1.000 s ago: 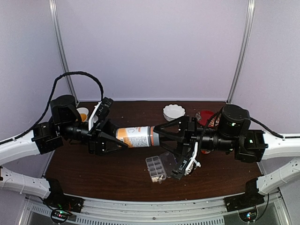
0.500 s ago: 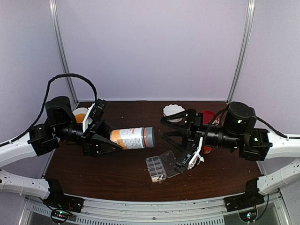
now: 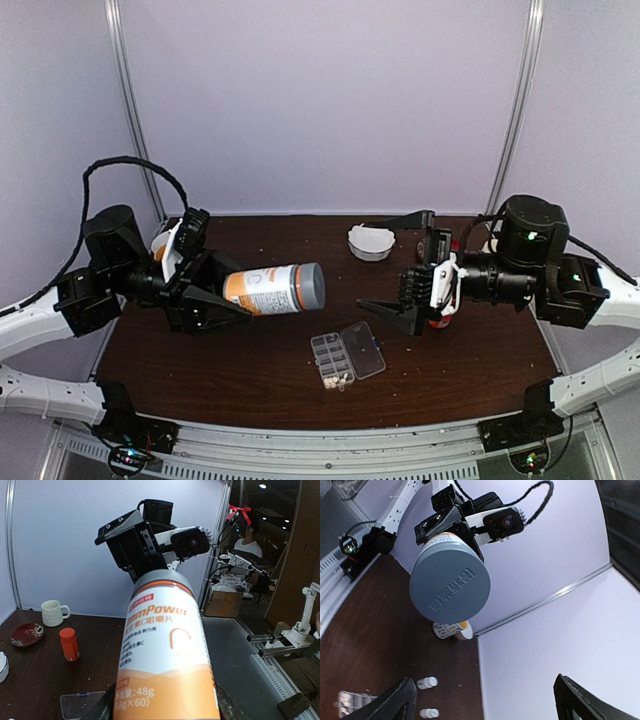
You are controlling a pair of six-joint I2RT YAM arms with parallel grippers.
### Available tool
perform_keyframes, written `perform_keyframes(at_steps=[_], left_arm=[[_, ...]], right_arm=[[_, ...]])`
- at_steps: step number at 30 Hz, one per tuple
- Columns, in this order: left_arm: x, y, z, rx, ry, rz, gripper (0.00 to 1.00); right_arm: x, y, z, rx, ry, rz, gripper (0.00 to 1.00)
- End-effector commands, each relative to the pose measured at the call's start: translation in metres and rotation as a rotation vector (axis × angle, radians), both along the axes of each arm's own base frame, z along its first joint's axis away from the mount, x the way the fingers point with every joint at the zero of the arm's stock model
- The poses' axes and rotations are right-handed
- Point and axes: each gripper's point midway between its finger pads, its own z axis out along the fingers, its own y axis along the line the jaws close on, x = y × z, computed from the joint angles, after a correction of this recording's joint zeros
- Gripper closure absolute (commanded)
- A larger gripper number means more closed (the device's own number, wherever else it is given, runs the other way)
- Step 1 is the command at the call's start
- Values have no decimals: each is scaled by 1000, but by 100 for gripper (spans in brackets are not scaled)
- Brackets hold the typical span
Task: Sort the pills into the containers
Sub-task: Unscrew the lid of the pill bottle.
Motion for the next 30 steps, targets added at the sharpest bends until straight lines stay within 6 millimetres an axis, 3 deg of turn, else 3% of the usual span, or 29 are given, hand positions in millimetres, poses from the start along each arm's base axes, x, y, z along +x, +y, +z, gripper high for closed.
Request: perform_keyframes(at_steps=[1, 5, 8, 13, 20, 22, 26, 30], left_arm=[[9, 7, 19, -100, -146, 94, 100], [36, 9, 14, -75, -200, 263, 100], [50, 13, 12, -70, -257, 353, 100], [64, 16, 12, -85, -367, 443, 100], [62, 9, 17, -118, -456, 409, 100], [60, 7, 18, -120, -464, 390, 100], [53, 5, 17, -128, -480, 347, 100], [51, 4, 18, -133, -486, 335, 100]], right_arm=[[4, -8, 3, 54, 500, -80, 0], [4, -9, 10, 128, 800, -111, 0], [1, -4, 4, 117, 949, -124, 0], [2, 18, 5, 143, 1241, -147, 0], [-13, 36, 31, 218, 1491, 16, 1], [-6, 36, 39, 271, 1550, 27, 3], [16, 36, 35, 332, 1677, -2, 6], [19, 43, 28, 301, 1703, -3, 8]])
